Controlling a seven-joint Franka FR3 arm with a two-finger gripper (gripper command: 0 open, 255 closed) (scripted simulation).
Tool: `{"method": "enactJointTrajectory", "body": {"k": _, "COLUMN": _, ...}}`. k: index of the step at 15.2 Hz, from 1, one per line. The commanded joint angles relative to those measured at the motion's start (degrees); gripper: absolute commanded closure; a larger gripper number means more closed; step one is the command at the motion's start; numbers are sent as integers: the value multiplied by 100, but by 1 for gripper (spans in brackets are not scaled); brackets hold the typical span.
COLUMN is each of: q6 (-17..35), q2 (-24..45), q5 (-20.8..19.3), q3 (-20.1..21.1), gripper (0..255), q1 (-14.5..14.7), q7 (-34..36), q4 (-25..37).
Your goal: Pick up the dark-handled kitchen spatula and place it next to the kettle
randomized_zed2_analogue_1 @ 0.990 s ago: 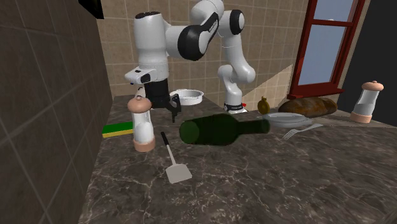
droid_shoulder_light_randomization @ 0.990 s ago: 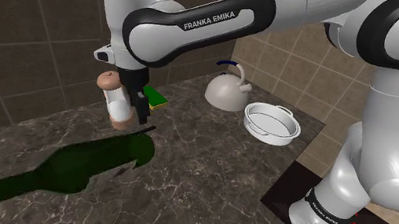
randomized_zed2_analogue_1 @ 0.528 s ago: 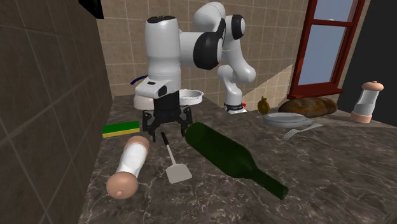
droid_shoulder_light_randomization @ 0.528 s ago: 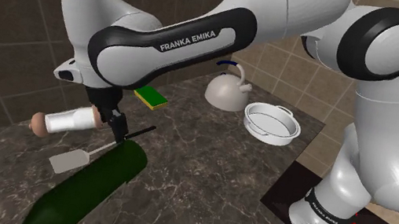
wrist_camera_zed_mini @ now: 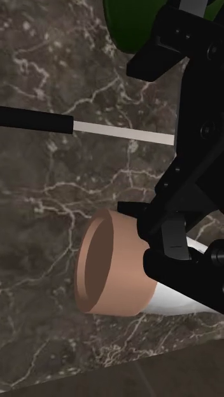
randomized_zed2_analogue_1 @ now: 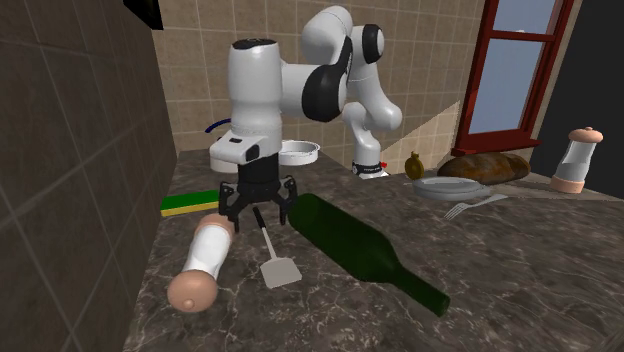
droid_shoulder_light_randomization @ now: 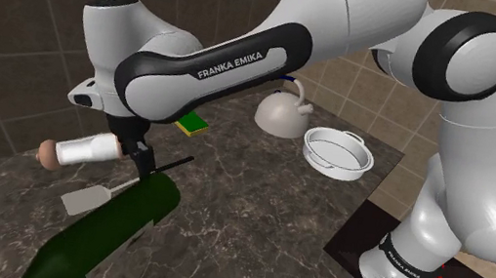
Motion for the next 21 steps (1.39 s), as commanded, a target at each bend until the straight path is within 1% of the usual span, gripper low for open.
{"method": "enactJointTrajectory", "body": {"k": 1, "q6": -107, "q2": 128, "q5": 3, "q3": 6, "gripper": 0, "q1": 28, "q7": -2, "q4": -56}}
{"method": "enactJointTrajectory", "body": {"k": 6, "q6": -107, "q2": 128, "q5": 6, "q3": 1, "gripper": 0, "q1": 32, "q7": -4, "q4": -56}}
{"method": "enactJointTrajectory", "body": {"k": 7, "q6": -102, "q2": 131, "q5": 4, "q3": 3, "gripper": 255, "q1": 41, "q7": 7, "q4": -57}}
{"method": "enactJointTrajectory", "body": {"k": 8, "q6": -17, "q2": 122, "q5": -4, "q3": 7, "gripper": 255, "q1": 56, "q7": 46, "q4": -155}}
{"method": "enactJointTrajectory", "body": {"k": 9, "q6": -108, "q2": 145, "q5": 0, "q3": 10, "gripper": 255, "q1": 70, "q7": 44, "q4": -41}}
{"method": "enactJointTrajectory", "body": {"k": 10, "q6": -190, "q2": 356, "q5": -33, "q3": -1, "gripper": 255, "q1": 127, "q7": 68, "q4": 253}}
{"method": "enactJointTrajectory", "body": {"k": 12, "q6": -79, "q2": 409, "q5": -56, "q3": -7, "gripper": 255, "q1": 153, "q7": 113, "q4": 193}}
{"method": "enactJointTrajectory", "body": {"k": 14, "q6": -172, "q2": 393, "q5": -55, "q3": 7, "gripper": 255, "q1": 194, "q7": 151, "q4": 264}}
{"method": "enactJointTrajectory", "body": {"k": 15, "q6": -129, "q2": 350, "q5": -53, "q3": 15, "gripper": 255, "q1": 201, "q7": 174, "q4": 177}}
{"method": "enactJointTrajectory", "body": {"k": 16, "q6": -44, "q2": 298, "q5": -80, "q3": -31, "gripper": 255, "q1": 153, "q7": 149, "q4": 345}}
{"method": "enactJointTrajectory", "body": {"k": 17, "q6": -44, "q2": 298, "q5": -80, "q3": -31, "gripper": 0, "q1": 153, "q7": 149, "q4": 346}}
{"method": "enactJointTrajectory", "body": {"k": 21, "q6": -595, "q2": -269, "q5": -333, "q3": -144, "gripper": 0, "q1": 158, "q7": 110, "q4": -114}}
